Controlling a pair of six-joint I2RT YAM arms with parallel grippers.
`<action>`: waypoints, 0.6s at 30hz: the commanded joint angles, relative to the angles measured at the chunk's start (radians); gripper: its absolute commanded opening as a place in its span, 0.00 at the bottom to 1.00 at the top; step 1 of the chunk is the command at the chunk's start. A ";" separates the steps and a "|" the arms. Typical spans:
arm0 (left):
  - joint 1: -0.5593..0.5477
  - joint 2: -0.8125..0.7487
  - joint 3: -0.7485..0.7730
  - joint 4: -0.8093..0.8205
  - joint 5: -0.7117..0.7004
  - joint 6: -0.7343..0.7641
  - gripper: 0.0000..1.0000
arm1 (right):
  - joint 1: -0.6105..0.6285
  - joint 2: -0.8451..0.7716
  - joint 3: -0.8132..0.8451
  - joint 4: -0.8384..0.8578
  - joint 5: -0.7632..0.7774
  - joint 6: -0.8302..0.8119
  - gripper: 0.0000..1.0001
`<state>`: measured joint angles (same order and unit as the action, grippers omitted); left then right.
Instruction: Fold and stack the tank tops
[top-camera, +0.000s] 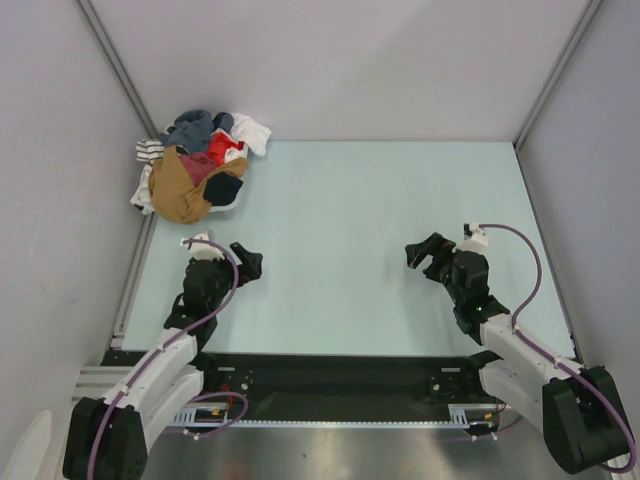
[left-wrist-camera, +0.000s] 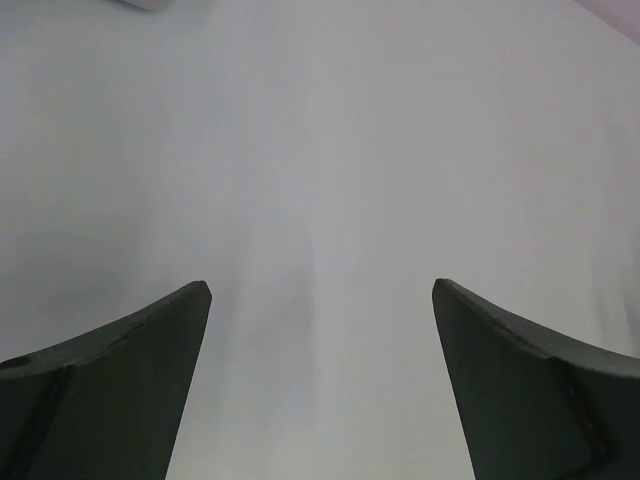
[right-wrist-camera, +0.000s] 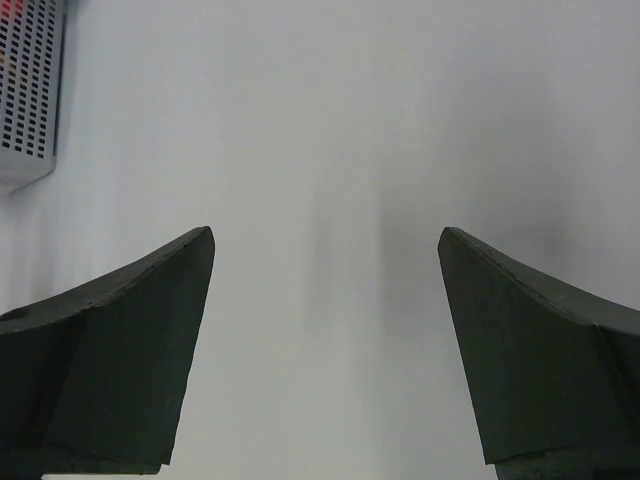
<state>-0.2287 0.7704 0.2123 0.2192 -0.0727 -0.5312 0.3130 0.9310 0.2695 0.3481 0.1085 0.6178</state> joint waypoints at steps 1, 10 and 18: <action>0.000 -0.031 0.070 -0.052 -0.019 -0.009 1.00 | 0.003 -0.014 0.020 0.023 0.031 0.005 1.00; 0.127 0.058 0.498 -0.531 -0.270 -0.269 1.00 | 0.003 0.000 0.027 0.002 0.017 -0.003 0.99; 0.339 0.361 0.814 -0.666 -0.253 -0.259 1.00 | 0.003 -0.014 0.023 0.003 -0.006 -0.007 0.98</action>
<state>0.0784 1.0733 0.9581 -0.3298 -0.2977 -0.7654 0.3130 0.9310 0.2695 0.3367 0.1112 0.6170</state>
